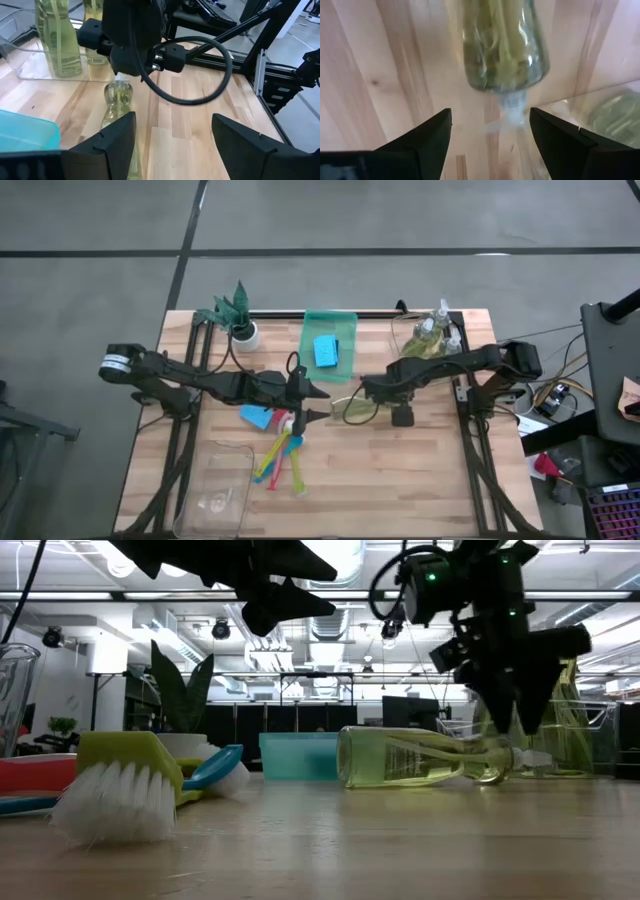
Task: Pick & Place Kitchen Sink Supplies
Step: Put the yellow soap dispenser into the top transparent bin
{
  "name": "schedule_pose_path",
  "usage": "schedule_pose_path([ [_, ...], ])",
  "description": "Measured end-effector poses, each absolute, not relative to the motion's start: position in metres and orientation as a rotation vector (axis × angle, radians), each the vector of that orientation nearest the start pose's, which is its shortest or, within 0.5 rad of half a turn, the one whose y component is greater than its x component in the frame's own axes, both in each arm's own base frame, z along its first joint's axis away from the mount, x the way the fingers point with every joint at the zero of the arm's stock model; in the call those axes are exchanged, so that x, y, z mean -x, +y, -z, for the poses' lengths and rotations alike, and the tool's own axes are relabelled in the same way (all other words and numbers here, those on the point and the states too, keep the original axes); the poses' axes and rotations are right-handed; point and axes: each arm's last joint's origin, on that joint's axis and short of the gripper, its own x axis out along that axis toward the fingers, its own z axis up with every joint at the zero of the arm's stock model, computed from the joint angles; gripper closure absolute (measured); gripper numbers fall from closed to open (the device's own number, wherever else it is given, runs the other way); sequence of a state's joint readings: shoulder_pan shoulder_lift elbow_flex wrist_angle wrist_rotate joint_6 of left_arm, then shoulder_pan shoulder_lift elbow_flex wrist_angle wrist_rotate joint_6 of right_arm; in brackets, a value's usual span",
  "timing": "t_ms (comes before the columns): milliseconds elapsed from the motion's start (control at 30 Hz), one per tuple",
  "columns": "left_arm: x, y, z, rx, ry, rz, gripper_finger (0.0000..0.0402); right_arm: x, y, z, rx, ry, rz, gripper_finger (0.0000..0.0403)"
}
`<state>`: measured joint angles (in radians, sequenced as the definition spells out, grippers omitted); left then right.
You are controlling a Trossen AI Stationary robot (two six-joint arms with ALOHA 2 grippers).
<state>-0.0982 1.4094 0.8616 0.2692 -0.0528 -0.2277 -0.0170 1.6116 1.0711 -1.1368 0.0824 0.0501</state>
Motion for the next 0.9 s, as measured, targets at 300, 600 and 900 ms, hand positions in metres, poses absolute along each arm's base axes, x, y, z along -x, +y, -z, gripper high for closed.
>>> schedule_pose_path([
  [300,-0.310,-0.029,-0.262,0.191,0.272,0.016,0.0149,-0.247,-0.010,-0.175,0.122,1.631,0.152,0.0153],
  [600,-0.310,-0.029,-0.262,0.193,0.273,0.016,0.0149,-0.243,-0.010,-0.158,0.160,1.595,0.140,0.0169],
  [900,-0.310,-0.029,-0.262,0.194,0.274,0.015,0.0149,-0.240,-0.011,-0.154,0.189,1.610,0.144,0.0266],
])
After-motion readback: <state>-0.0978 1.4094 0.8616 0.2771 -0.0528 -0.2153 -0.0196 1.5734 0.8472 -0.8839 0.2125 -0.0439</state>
